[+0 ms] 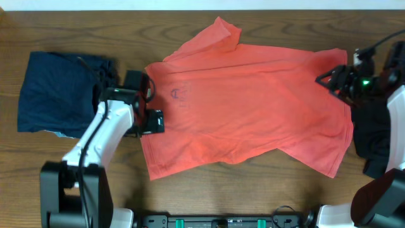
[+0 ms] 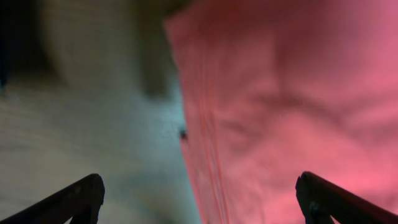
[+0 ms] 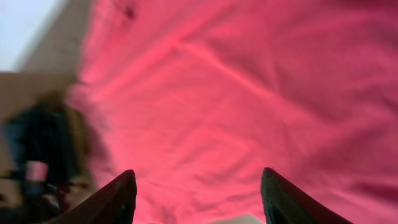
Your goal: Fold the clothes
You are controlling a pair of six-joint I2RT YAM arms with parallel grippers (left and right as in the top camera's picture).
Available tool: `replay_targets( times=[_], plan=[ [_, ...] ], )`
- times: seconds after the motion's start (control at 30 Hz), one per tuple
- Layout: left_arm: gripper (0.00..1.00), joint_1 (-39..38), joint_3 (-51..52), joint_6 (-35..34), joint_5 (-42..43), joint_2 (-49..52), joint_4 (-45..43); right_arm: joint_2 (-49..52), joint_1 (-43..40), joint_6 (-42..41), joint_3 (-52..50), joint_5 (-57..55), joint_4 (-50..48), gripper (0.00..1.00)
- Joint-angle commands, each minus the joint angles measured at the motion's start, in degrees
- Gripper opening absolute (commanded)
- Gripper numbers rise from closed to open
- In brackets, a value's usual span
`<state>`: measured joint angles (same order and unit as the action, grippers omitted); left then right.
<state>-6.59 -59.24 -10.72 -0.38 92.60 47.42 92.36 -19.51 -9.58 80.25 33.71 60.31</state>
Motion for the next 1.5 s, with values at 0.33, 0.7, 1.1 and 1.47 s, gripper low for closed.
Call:
replay_targets(
  times=[0.33, 0.7, 1.1, 1.47],
  plan=[
    [0.68, 3.2, 0.1, 5.9, 10.2, 12.8, -9.5, 0.0, 5.6, 0.9, -4.8, -16.0, 2.7, 0.59],
    [0.06, 8.7, -1.7, 1.9, 1.4, 14.1, -15.3, 0.0, 4.0, -7.5, -20.3, -28.6, -1.9, 0.57],
    [0.06, 10.7, -2.6, 1.6, 9.0, 14.1, -16.7, 0.0, 0.6, -7.9, -34.4, -26.7, 2.4, 0.47],
    [0.06, 10.7, -2.6, 1.7, 9.0, 14.1, -16.7, 0.0, 0.5, -12.6, -41.5, -26.1, -5.9, 0.52]
  ],
)
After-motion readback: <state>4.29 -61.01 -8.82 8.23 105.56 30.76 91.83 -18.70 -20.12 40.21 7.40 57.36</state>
